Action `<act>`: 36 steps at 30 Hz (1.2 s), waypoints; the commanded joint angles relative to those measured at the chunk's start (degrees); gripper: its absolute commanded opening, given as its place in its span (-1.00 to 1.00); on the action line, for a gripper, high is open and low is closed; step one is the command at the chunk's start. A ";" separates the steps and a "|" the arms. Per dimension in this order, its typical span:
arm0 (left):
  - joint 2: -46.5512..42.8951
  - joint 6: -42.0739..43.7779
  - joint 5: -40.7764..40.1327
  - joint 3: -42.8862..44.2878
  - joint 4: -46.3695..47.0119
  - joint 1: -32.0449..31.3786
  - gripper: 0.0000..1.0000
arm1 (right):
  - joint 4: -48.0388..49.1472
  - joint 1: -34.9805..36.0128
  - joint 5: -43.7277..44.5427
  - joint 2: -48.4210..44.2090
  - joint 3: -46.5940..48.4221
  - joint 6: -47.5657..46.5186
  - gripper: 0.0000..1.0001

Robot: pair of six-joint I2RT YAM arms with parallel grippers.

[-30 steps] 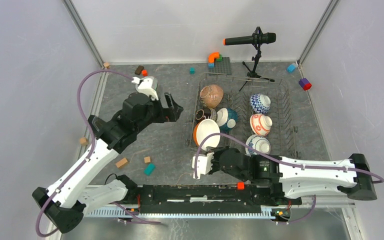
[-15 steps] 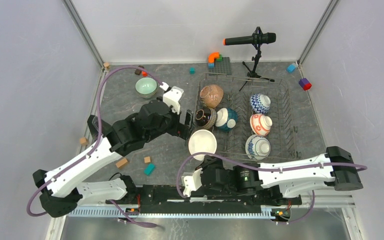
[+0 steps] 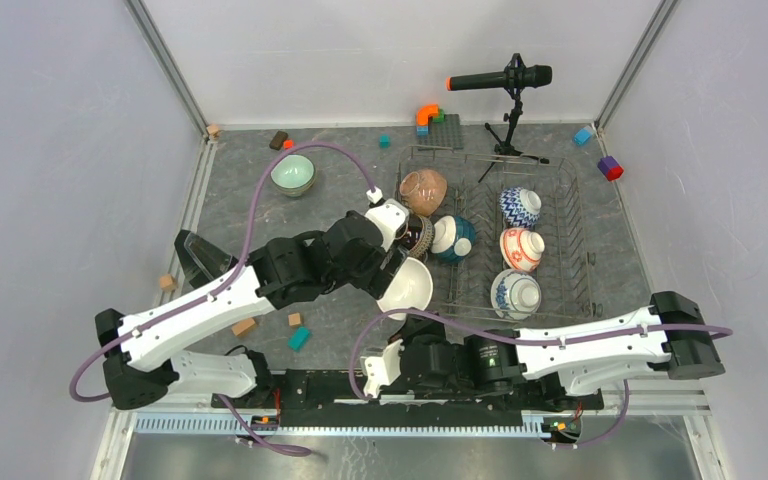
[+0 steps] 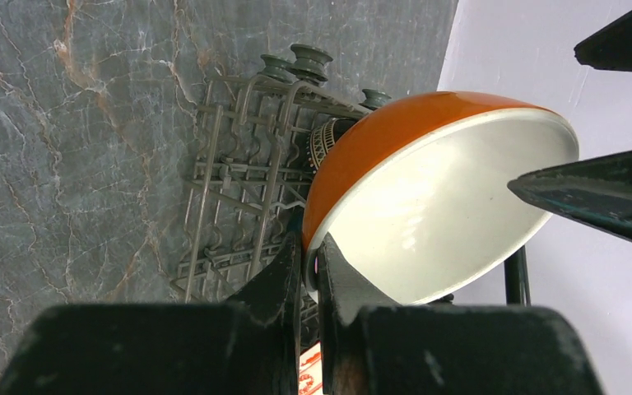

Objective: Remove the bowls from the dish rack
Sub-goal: Place the bowl at the center of the board.

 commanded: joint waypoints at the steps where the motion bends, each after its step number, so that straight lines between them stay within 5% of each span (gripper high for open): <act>1: 1.51 3.55 -2.89 3.10 -1.80 -0.60 0.57 | 1.93 0.92 3.15 0.17 2.86 -1.13 -1.00; 16: 4.92 3.32 -2.53 3.51 -3.00 -1.77 0.09 | 2.82 1.38 4.23 1.28 3.82 -2.47 -1.00; 31: 5.47 2.76 -0.15 3.52 -3.00 -2.23 -0.86 | 3.98 1.83 6.50 3.17 4.66 -2.63 -1.00; 33: 5.32 2.47 0.08 3.50 -2.90 -2.29 -0.95 | 4.42 1.82 7.41 3.42 4.70 -2.19 -0.85; 36: 5.21 1.84 0.08 3.28 -2.76 -2.38 -0.96 | 4.77 1.89 8.45 3.37 5.37 -0.65 -0.18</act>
